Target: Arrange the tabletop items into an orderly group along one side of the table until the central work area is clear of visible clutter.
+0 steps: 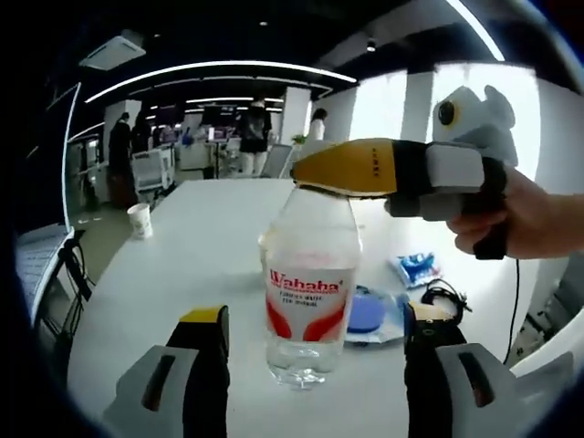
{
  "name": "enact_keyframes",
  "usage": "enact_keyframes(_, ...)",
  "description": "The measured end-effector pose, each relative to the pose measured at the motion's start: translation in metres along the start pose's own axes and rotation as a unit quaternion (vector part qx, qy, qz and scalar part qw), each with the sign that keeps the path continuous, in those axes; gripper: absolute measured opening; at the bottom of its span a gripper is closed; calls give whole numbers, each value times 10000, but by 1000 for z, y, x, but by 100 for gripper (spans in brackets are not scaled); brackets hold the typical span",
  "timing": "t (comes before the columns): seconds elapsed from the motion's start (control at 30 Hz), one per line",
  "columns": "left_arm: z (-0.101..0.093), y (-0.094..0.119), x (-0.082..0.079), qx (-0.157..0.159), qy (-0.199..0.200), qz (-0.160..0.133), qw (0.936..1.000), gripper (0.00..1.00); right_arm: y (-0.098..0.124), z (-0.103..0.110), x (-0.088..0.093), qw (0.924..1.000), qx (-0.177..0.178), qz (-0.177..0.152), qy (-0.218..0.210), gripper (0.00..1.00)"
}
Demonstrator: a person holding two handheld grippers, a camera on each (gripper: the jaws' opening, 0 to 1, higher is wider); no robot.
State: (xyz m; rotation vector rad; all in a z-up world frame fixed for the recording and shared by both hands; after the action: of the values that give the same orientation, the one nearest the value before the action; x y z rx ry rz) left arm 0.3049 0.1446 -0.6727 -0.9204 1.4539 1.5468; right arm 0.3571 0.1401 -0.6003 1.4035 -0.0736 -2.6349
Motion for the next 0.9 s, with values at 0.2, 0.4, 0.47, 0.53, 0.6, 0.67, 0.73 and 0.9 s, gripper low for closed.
enact_keyframes(0.2,5,-10,-7,-6,-144,22,9999,62,-1,8,-2,9998,-80,80,189,18)
enact_keyframes(0.4,7,-15,-10,48,-247,84,9996,39,0,11,-7,9996,-108,43,238,18)
enact_keyframes(0.47,8,-16,-12,42,-228,82,9997,37,1,10,-9,9996,-100,32,266,18)
enact_keyframes(0.53,7,-15,-14,28,-247,2,9997,36,1,10,-12,9997,-89,-15,239,19)
enact_keyframes(0.6,9,-16,-15,8,-260,-20,9997,35,0,11,-13,9991,-139,-20,403,19)
enact_keyframes(0.67,9,-15,-16,-13,-261,-35,9997,35,-1,12,-14,9990,-148,-33,410,20)
enact_keyframes(0.73,12,-16,-17,-65,-252,-125,9996,34,-2,14,-17,9995,-253,-131,125,21)
enact_keyframes(0.9,24,-21,-23,-178,-44,-318,9993,34,-2,8,-15,9983,-5,-92,578,42)
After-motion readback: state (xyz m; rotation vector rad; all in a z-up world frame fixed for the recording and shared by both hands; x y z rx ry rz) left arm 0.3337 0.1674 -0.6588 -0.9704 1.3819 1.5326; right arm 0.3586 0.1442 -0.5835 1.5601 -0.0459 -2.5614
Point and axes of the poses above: the point that each gripper's makers call its tool centre point, and the gripper's own axes: y roughly backward along the fingers, z roughly to its left, x roughly out of its underside, the point moved 3 cm from there along y, roughly backward along the fingers, and after that the axes turned 12 degrees about -y, right-handed, at the moved point
